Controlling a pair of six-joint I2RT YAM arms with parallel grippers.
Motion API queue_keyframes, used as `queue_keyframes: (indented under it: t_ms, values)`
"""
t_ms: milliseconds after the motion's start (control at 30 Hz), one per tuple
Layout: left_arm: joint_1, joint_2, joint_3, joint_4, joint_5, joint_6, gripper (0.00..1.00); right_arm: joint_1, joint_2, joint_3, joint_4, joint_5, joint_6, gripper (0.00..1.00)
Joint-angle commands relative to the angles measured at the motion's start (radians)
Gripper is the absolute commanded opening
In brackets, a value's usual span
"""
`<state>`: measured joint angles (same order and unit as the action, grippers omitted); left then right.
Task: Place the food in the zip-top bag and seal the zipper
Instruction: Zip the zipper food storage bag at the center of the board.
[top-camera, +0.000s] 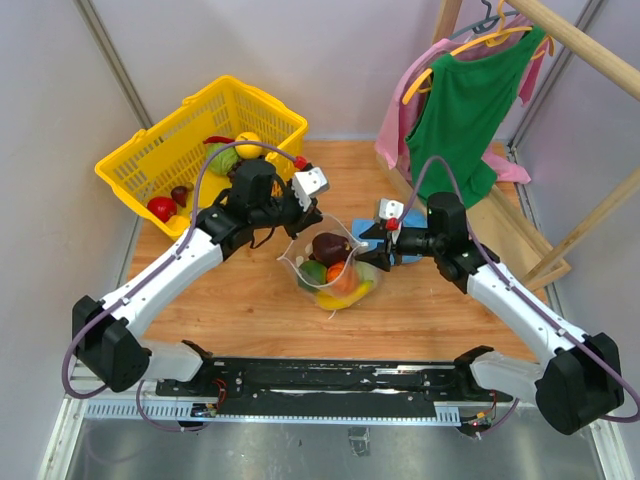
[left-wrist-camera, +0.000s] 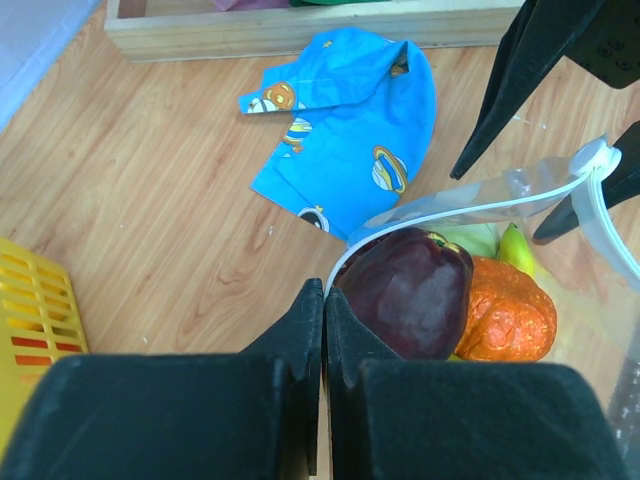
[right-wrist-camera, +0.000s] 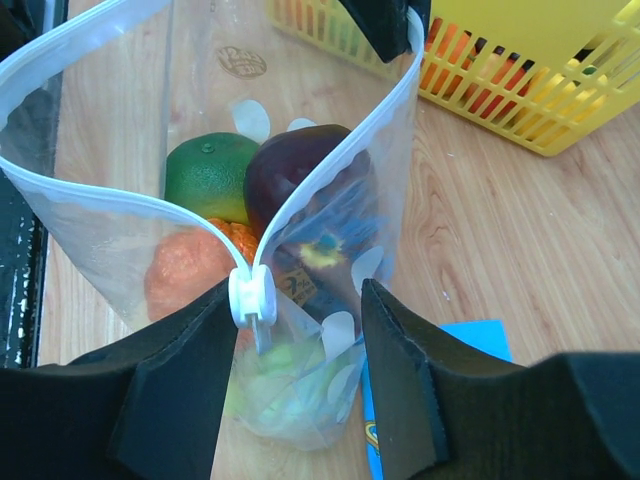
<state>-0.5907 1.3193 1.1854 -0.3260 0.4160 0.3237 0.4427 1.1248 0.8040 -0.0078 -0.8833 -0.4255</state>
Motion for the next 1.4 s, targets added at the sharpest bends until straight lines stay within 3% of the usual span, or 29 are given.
queue_keyframes:
  t_ms: [0, 100, 367, 733, 767, 867, 1100, 1367]
  values:
    - [0.005, -0.036, -0.012, 0.063, -0.004, -0.029, 0.0, -0.014, -0.014, -0.03, 0.102, -0.069, 0.048, 0.51]
    - [0.006, -0.039, -0.015, 0.065, -0.004, -0.034, 0.0, -0.019, -0.005, -0.021, 0.106, -0.085, 0.055, 0.42]
    - [0.006, -0.082, -0.051, 0.074, -0.05, -0.034, 0.0, -0.038, -0.021, 0.046, 0.005, -0.076, 0.03, 0.02]
    - [0.006, -0.173, -0.136, 0.079, -0.087, -0.061, 0.0, -0.038, -0.02, 0.137, -0.109, -0.096, -0.001, 0.01]
    - [0.006, -0.176, -0.135, 0.081, -0.084, -0.065, 0.03, -0.037, -0.018, 0.138, -0.106, -0.105, -0.001, 0.01]
    - [0.006, -0.179, -0.121, 0.088, -0.076, -0.065, 0.25, -0.036, -0.006, 0.148, -0.107, -0.111, 0.001, 0.01]
    - [0.003, -0.127, -0.038, 0.068, 0.022, -0.031, 0.59, -0.032, 0.004, 0.164, -0.128, -0.116, -0.016, 0.01]
    - [-0.064, -0.018, 0.06, -0.001, 0.063, 0.11, 0.73, -0.021, -0.002, 0.161, -0.152, -0.121, -0.054, 0.01]
